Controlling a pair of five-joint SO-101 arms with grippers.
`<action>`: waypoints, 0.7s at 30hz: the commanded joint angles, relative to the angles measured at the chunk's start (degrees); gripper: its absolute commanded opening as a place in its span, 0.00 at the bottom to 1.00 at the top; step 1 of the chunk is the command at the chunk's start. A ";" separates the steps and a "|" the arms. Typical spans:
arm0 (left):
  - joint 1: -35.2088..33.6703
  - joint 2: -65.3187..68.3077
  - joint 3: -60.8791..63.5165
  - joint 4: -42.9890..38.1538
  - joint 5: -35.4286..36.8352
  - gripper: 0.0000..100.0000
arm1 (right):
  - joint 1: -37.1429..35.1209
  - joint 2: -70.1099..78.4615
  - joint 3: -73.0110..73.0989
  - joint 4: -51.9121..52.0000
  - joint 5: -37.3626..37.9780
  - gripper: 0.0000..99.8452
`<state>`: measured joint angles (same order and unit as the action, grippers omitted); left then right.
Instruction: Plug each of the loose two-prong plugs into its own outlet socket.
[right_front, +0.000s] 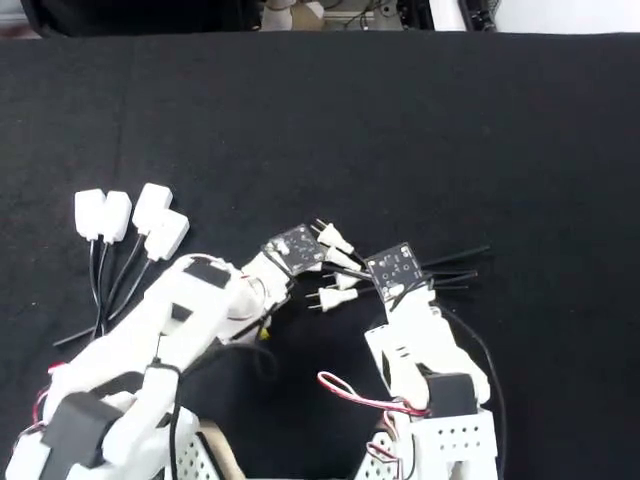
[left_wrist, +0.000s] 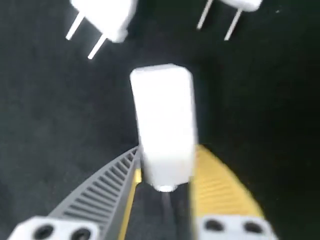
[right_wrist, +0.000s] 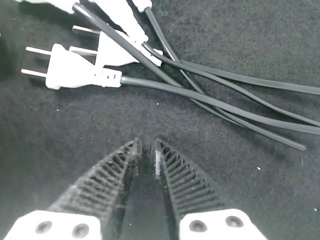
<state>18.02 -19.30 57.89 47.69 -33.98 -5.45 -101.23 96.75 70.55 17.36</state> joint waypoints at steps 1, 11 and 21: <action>-2.77 -3.25 -4.97 7.47 0.44 0.03 | -0.62 0.31 0.13 0.09 -0.09 0.05; 4.53 -32.70 7.43 18.46 -4.13 0.03 | -0.35 0.31 0.04 0.09 -0.09 0.05; 4.53 -20.31 10.42 12.84 -14.77 0.13 | -0.26 0.31 0.04 -0.35 -0.09 0.05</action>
<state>22.77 -47.08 70.90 63.78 -46.73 -5.45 -101.23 96.75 70.55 17.36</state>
